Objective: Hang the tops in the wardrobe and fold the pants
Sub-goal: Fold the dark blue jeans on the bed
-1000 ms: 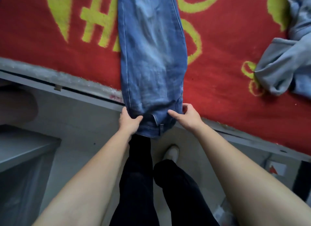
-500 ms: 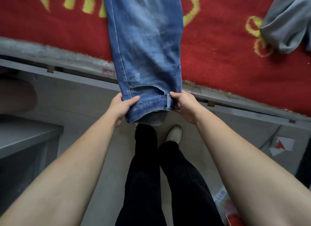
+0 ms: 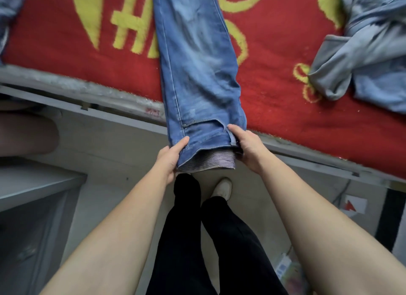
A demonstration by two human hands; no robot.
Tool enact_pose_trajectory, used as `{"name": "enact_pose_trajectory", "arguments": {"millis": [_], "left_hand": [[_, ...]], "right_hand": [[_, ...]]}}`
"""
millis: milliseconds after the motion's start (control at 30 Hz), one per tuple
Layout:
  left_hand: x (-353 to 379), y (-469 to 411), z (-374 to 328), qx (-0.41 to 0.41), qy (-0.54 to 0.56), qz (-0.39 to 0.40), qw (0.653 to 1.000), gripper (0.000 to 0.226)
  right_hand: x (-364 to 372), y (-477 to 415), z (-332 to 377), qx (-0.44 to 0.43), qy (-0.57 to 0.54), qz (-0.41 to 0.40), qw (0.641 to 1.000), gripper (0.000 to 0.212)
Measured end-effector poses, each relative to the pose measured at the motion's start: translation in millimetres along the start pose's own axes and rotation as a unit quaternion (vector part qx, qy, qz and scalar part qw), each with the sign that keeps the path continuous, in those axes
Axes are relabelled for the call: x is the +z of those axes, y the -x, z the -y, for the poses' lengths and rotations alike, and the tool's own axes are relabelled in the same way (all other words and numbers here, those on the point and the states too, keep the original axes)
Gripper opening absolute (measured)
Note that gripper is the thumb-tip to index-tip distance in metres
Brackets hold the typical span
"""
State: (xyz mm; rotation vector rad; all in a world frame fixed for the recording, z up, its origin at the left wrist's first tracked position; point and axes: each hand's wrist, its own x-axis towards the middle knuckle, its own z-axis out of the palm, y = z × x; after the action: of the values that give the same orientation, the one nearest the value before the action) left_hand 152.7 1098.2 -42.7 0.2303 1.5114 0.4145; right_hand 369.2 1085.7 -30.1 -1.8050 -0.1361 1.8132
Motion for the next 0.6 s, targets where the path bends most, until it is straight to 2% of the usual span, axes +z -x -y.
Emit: {"name": "enact_pose_trajectory", "arguments": {"millis": [67, 233, 367, 500, 600], "left_hand": [[-5, 10, -2, 0.015, -0.033, -0.040, 0.999, 0.038], [-6, 50, -10, 0.010, -0.110, -0.046, 0.993, 0.036], [-2, 83, -13, 0.016, -0.140, -0.070, 0.988, 0.037], [4, 90, -8, 0.000, -0.159, -0.066, 0.985, 0.028], [15, 76, -15, -0.019, -0.124, -0.069, 0.990, 0.019]], "right_hand": [[-5, 8, -1, -0.012, 0.095, -0.033, 0.995, 0.056], [-13, 46, 5, 0.042, 0.070, -0.014, 0.997, 0.044], [-24, 71, 10, 0.060, 0.087, -0.004, 0.994, 0.055], [-35, 71, 17, 0.062, 0.106, -0.017, 0.992, 0.057], [-34, 53, 27, 0.024, 0.128, -0.063, 0.990, 0.075]]}}
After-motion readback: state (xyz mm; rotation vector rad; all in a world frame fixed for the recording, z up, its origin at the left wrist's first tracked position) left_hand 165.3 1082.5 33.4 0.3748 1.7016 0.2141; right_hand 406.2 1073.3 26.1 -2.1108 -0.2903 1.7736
